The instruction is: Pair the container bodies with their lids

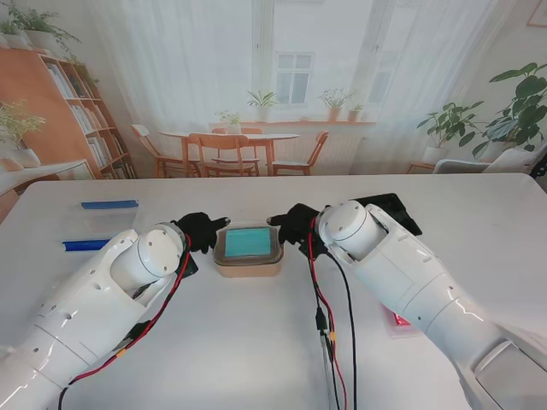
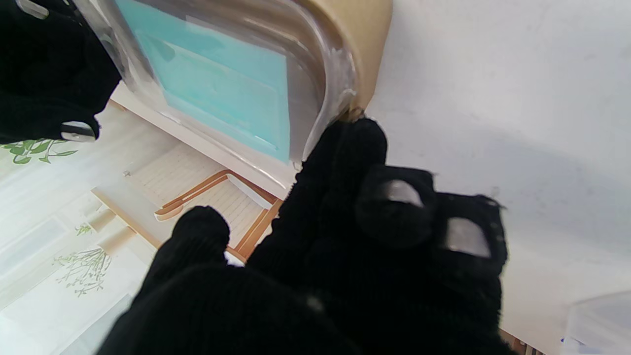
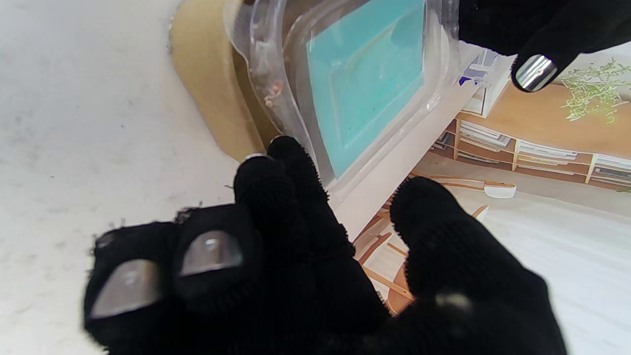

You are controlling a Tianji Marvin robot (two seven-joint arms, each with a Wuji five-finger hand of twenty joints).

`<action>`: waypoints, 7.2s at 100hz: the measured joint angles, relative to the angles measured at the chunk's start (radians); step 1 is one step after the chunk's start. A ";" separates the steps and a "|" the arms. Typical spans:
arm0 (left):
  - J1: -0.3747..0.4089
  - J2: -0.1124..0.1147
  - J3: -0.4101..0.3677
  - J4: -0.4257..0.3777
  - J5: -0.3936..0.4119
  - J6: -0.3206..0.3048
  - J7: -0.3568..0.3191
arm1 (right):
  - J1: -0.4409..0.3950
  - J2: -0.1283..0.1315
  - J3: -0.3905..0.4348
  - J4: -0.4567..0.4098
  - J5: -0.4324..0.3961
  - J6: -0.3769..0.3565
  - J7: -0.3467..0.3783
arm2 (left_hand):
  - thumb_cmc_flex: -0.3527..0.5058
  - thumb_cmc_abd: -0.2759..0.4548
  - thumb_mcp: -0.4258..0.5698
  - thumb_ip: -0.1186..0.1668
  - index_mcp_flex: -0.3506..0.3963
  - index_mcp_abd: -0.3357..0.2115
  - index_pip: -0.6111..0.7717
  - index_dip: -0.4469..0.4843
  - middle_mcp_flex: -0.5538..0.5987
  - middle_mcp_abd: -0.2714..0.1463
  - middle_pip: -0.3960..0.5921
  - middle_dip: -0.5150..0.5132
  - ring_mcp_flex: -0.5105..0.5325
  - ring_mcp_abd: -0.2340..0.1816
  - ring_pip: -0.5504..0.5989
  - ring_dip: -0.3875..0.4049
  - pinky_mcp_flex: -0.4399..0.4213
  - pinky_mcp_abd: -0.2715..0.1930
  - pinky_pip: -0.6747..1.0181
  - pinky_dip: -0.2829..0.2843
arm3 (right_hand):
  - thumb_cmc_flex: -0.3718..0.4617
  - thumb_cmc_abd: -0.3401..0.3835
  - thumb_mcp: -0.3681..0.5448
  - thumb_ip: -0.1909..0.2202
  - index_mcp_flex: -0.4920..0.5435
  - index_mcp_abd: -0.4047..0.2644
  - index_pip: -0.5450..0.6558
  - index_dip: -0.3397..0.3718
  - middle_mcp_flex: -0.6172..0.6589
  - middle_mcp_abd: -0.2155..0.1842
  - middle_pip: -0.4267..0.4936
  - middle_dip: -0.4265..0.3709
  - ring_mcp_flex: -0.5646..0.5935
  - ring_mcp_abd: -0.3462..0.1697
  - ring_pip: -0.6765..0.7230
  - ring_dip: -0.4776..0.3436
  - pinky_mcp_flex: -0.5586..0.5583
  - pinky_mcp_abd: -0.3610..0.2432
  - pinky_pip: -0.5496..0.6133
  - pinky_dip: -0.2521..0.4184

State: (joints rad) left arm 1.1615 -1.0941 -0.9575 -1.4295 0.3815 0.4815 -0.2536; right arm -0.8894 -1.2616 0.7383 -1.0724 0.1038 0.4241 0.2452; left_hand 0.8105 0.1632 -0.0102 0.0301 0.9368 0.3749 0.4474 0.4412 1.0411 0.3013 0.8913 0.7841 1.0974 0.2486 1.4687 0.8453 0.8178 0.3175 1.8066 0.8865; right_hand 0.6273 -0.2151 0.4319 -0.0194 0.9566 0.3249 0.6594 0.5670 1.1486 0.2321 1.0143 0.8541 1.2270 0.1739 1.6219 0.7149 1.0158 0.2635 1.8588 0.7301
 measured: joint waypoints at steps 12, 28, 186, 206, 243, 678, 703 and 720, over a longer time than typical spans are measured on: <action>-0.007 -0.001 0.006 0.005 -0.002 0.003 -0.004 | 0.000 -0.001 -0.001 0.001 -0.005 0.001 -0.004 | 0.000 0.000 0.000 0.000 0.000 0.000 0.000 0.000 0.000 0.000 0.000 0.000 0.000 0.000 0.000 0.000 0.000 0.000 0.000 0.000 | 0.000 -0.001 0.005 0.000 0.000 0.000 0.000 0.000 0.000 0.000 0.000 0.000 0.000 0.000 0.000 0.000 0.000 0.000 0.000 0.000; -0.009 -0.001 0.006 0.006 -0.004 0.002 -0.006 | 0.000 -0.002 -0.001 0.002 -0.012 0.001 -0.011 | 0.000 0.000 0.000 0.000 0.000 0.000 -0.003 -0.001 0.000 0.000 0.000 0.000 0.000 0.000 0.000 0.000 0.000 0.000 0.000 0.000 | -0.019 -0.020 0.009 0.000 0.000 0.000 -0.002 0.000 -0.001 0.000 0.000 0.000 -0.001 0.000 0.000 0.000 -0.001 0.000 0.000 0.000; 0.021 0.013 -0.023 -0.074 0.003 0.037 -0.050 | -0.071 0.029 0.029 -0.113 -0.055 0.038 -0.035 | 0.000 -0.001 0.000 0.000 0.000 0.001 -0.005 -0.002 0.000 0.000 0.000 0.000 0.000 0.000 0.000 0.000 0.000 0.000 0.000 0.000 | -0.036 -0.020 0.035 0.000 -0.003 0.005 -0.012 0.000 -0.003 0.002 0.000 0.000 -0.002 0.001 0.000 0.000 -0.002 0.000 0.000 0.000; 0.006 0.013 -0.011 -0.061 0.003 0.045 -0.058 | -0.066 0.028 0.024 -0.108 -0.058 0.043 -0.033 | 0.000 -0.001 0.000 0.000 0.000 0.001 -0.005 -0.002 0.000 0.000 0.000 0.000 0.000 0.000 0.000 0.000 0.000 0.000 0.000 0.000 | -0.036 -0.020 0.035 0.000 -0.003 0.005 -0.012 -0.001 -0.003 0.002 0.000 0.000 -0.002 0.001 0.000 0.000 -0.002 0.000 0.000 0.000; -0.005 0.015 0.004 -0.049 0.007 0.060 -0.071 | -0.055 0.029 0.002 -0.103 -0.092 0.034 -0.023 | 0.000 -0.001 0.000 0.000 0.000 0.001 -0.005 -0.002 0.000 0.000 0.000 0.000 0.000 0.000 0.000 0.000 0.000 0.000 0.000 0.000 | -0.037 -0.020 0.035 0.000 -0.004 0.005 -0.013 -0.001 -0.003 0.002 0.000 0.000 -0.002 0.001 0.000 0.000 -0.002 0.000 0.000 0.000; 0.001 0.039 -0.006 -0.021 0.086 0.072 -0.162 | -0.048 0.079 -0.066 -0.136 -0.324 -0.036 0.030 | 0.000 -0.008 0.000 0.000 -0.012 -0.036 -0.037 -0.003 0.000 -0.028 0.000 0.000 0.000 -0.015 0.000 0.000 0.003 -0.013 0.000 -0.009 | -0.211 -0.038 0.075 0.000 -0.049 -0.003 -0.112 -0.030 -0.039 0.003 -0.014 0.000 -0.038 -0.004 0.000 0.002 -0.015 -0.010 0.000 -0.002; 0.013 0.039 -0.017 -0.023 0.093 0.074 -0.152 | -0.051 0.081 -0.063 -0.136 -0.323 -0.033 0.029 | 0.000 -0.016 0.000 0.000 -0.012 -0.036 -0.037 -0.003 0.000 -0.028 0.000 0.000 0.000 -0.015 0.000 0.000 0.003 -0.013 0.000 -0.009 | -0.212 -0.038 0.075 0.000 -0.058 -0.002 -0.116 -0.031 -0.048 0.003 -0.014 0.000 -0.040 -0.005 0.000 0.002 -0.016 -0.014 0.000 -0.002; 0.063 0.019 -0.067 -0.028 0.183 -0.004 -0.001 | -0.051 0.080 -0.063 -0.133 -0.320 -0.037 0.024 | 0.012 -0.052 -0.001 -0.002 -0.057 -0.036 -0.063 -0.018 -0.043 -0.028 -0.017 0.000 -0.062 -0.003 -0.044 0.014 -0.070 -0.013 -0.031 0.030 | -0.212 -0.038 0.075 0.000 -0.058 -0.001 -0.116 -0.031 -0.048 0.003 -0.015 0.000 -0.041 -0.005 0.000 0.002 -0.017 -0.014 0.000 -0.002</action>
State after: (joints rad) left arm 1.2241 -1.0749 -1.0242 -1.4572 0.5645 0.4772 -0.2546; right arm -0.9409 -1.1817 0.6752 -1.2057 -0.2158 0.3870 0.2693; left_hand 0.8224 0.1113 -0.0111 0.0284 0.8798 0.3390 0.3844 0.4230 0.9983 0.2734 0.8739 0.7840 1.0355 0.2459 1.4251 0.8595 0.7476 0.3048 1.7757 0.9164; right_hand 0.4157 -0.2531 0.5068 -0.0194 0.8988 0.3235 0.5433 0.5358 1.1004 0.2346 0.9997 0.8537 1.1858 0.1685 1.6215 0.7172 0.9992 0.2496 1.8590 0.7282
